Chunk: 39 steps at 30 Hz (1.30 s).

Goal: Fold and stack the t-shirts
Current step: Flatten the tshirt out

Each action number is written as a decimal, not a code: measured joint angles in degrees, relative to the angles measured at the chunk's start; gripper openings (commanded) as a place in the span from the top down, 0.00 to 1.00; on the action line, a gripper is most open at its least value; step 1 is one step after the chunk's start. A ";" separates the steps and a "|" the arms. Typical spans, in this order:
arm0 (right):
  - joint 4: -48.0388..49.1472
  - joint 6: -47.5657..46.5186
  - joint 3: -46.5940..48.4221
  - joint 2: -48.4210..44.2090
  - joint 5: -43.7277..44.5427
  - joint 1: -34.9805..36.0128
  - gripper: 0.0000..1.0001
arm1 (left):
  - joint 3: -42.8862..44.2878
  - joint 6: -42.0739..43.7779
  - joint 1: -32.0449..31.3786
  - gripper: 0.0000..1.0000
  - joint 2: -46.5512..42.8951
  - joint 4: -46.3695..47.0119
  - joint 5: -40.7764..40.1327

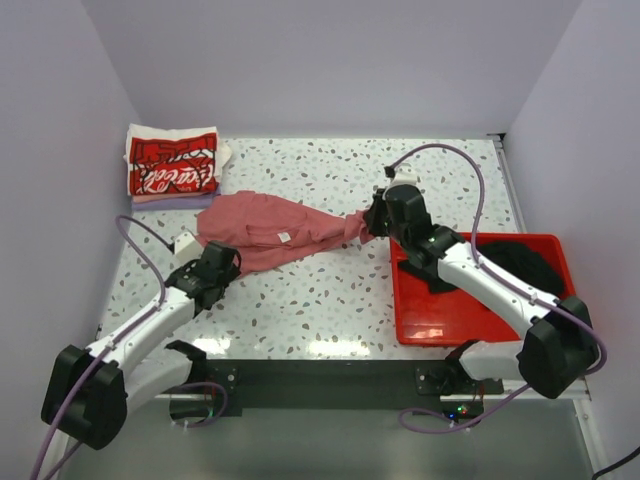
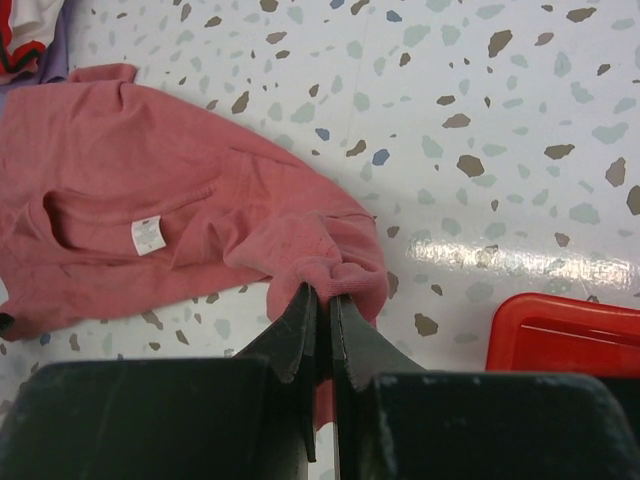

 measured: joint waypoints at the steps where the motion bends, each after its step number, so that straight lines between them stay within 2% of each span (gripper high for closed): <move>1: 0.00 -0.02 0.00 0.17 -0.09 0.00 1.00 | 0.00 0.61 1.01 0.21 0.98 0.90 0.59; 3: -0.09 -0.07 0.00 0.70 -0.17 0.02 1.00 | 0.00 1.81 2.23 0.23 2.34 2.86 1.44; 7: -0.39 -0.04 0.00 2.10 -0.31 0.00 1.00 | 0.07 4.15 4.04 0.37 5.42 7.50 3.37; 12: -1.55 -0.09 0.00 2.73 -0.57 0.00 1.00 | 0.11 5.05 4.98 0.41 10.08 9.25 6.01; 15: -1.66 -0.09 0.00 2.73 -0.59 0.00 1.00 | 0.09 4.94 5.05 0.56 10.01 9.22 6.67; 16: -1.66 -0.09 0.00 2.73 -0.59 0.00 1.00 | 0.00 4.96 5.05 0.76 9.51 9.27 6.86; 18: -1.66 -0.09 0.00 2.73 -0.63 0.02 1.00 | -0.50 5.22 5.09 1.00 8.07 9.60 7.15; 26: -1.88 -0.37 0.07 2.60 -1.05 0.00 1.00 | -0.70 8.46 5.09 1.00 0.11 10.10 6.84; 30: -4.13 -1.42 1.03 1.31 -1.16 0.02 1.00 | 1.97 9.79 5.09 1.00 -6.49 7.63 5.97; 33: -6.12 -2.62 3.28 -1.33 -1.01 0.02 1.00 | 7.13 9.92 5.09 1.00 -12.61 5.22 4.79; 39: -10.67 -5.31 15.87 -6.93 -1.14 0.02 1.00 | 24.13 10.99 5.09 1.00 -22.51 3.10 1.36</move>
